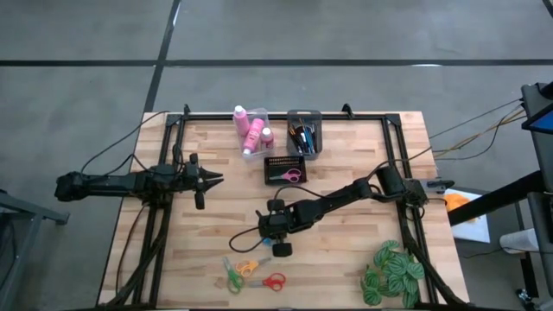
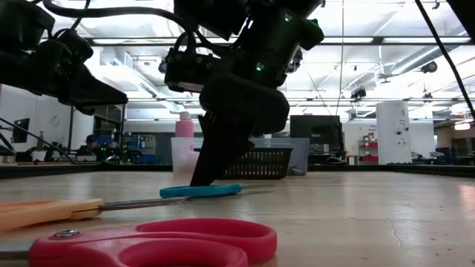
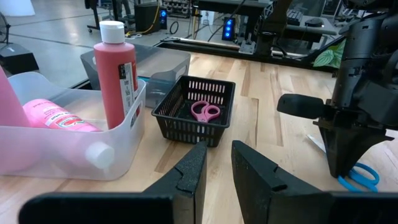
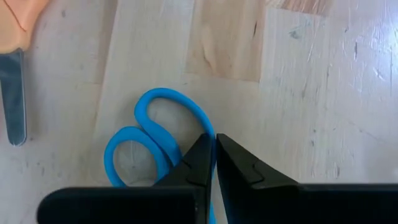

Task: Pick & Place Paint Supplies
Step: Put the blue scissors into the black bin

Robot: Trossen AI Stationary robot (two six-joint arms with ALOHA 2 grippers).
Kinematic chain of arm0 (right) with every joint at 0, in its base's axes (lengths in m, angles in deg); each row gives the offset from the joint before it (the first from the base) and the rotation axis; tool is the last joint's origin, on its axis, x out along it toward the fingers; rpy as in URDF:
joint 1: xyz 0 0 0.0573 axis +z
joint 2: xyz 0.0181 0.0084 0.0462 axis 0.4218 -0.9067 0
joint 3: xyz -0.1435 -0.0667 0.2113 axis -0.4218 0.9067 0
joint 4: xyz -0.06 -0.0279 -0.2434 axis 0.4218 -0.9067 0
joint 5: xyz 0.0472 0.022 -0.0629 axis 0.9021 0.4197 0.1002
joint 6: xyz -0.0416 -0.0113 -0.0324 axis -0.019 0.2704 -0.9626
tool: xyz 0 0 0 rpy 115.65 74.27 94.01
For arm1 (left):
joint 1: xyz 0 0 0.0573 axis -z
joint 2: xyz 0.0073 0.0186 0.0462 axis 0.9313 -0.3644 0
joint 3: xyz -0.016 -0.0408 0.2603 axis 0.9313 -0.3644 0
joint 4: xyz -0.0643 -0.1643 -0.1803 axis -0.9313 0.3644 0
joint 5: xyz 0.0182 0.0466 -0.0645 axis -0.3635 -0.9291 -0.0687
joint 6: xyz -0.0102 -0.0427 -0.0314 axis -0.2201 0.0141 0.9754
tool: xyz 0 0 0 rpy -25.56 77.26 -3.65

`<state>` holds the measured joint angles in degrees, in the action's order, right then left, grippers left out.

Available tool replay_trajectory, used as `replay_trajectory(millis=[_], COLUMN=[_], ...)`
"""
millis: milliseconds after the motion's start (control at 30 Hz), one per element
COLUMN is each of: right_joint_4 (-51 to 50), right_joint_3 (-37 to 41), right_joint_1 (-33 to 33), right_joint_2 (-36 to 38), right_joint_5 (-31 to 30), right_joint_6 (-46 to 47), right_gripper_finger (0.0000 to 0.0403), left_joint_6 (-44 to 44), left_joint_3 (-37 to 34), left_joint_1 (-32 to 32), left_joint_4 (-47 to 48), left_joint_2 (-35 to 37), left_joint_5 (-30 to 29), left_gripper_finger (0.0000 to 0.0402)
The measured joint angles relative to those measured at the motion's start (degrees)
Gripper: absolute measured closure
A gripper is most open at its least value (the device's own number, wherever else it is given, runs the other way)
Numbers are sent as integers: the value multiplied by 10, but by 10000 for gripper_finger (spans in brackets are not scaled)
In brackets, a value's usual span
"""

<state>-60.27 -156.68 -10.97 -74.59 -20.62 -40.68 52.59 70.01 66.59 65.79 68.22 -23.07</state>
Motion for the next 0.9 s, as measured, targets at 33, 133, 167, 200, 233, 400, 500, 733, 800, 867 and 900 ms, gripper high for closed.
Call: replay_trajectory(millis=[33,133,167,200,233,400,500,733,800,867,900], right_joint_4=[0,-3,-5,-6,-7,-6,-9,-32,-39,-59,-65], right_joint_3=[0,-2,-2,-3,-3,-4,-5,-5,-6,-6,-6], right_joint_1=[0,-1,-1,-1,-2,-5,-6,-14,-21,-31,-38], right_joint_2=[1,3,5,7,9,21,25,62,80,101,112], right_joint_5=[0,-1,-1,-3,-4,-4,-3,0,0,0,0], right_joint_6=[6,12,12,12,12,14,18,54,57,68,71], right_gripper_finger=[388,388,388,388,388,388,388,388,388,388,388], left_joint_6=[0,0,0,0,0,0,0,0,0,0,0], left_joint_3=[0,0,0,0,0,0,0,0,0,0,0], left_joint_1=[0,0,0,0,0,0,0,0,0,0,0], left_joint_4=[0,0,0,0,0,0,0,0,0,0,0], left_joint_2=[0,0,0,0,0,0,0,0,0,0,0], left_joint_5=[0,0,0,0,0,0,0,0,0,0,0], left_gripper_finger=[323,323,323,323,323,323,323,323,323,323,323])
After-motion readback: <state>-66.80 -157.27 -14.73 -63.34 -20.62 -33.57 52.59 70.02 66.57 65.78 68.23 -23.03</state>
